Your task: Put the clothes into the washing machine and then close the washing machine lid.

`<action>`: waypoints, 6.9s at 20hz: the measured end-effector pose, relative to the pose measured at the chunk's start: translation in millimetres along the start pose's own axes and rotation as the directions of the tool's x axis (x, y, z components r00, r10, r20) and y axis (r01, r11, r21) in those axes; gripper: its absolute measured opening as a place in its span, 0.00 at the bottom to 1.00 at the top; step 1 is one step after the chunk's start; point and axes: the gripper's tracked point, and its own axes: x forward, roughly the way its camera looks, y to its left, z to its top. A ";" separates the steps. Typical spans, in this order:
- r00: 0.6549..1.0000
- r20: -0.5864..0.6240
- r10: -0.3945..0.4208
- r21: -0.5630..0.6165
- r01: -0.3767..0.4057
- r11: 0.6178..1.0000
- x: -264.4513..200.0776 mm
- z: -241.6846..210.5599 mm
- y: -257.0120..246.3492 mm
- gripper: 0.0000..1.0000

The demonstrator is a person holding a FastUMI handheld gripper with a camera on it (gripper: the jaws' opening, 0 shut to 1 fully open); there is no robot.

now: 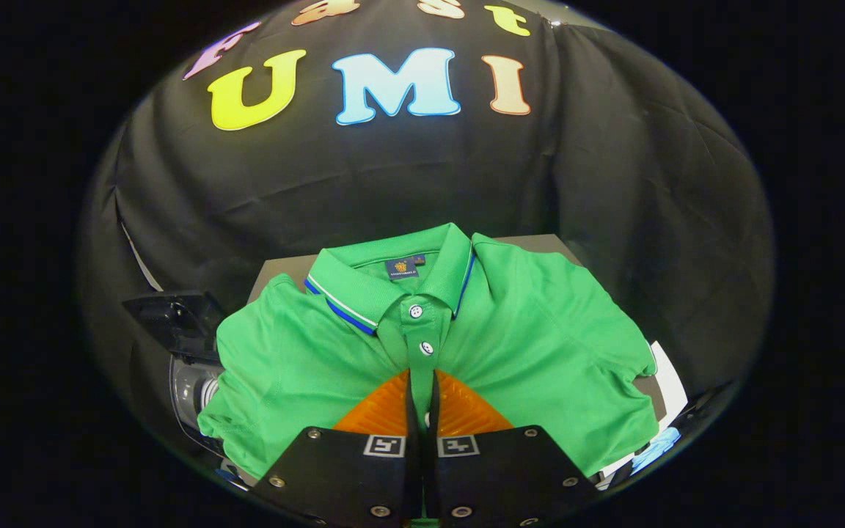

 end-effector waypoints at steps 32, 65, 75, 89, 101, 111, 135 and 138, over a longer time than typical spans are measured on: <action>0.973 0.153 0.173 -0.033 -0.170 0.985 -219.4 92.6 218.8 0.01; 0.989 -0.085 0.120 -0.063 -0.126 0.990 -47.1 -70.2 415.0 0.02; 0.980 -0.154 0.125 -0.129 -0.145 0.981 12.7 -115.2 436.4 0.02; 0.973 -0.172 0.152 -0.141 -0.177 0.974 66.1 -170.9 445.5 0.02; 0.938 -0.298 0.179 -0.147 -0.230 0.962 77.8 -260.1 450.8 0.03; 0.966 -0.176 0.189 -0.162 -0.218 0.962 82.0 -238.7 462.6 0.76; 0.961 0.269 0.059 -0.036 -0.051 0.998 -30.5 -37.2 409.7 0.98; 0.949 0.312 0.041 -0.047 -0.028 0.998 -43.0 2.6 404.4 0.98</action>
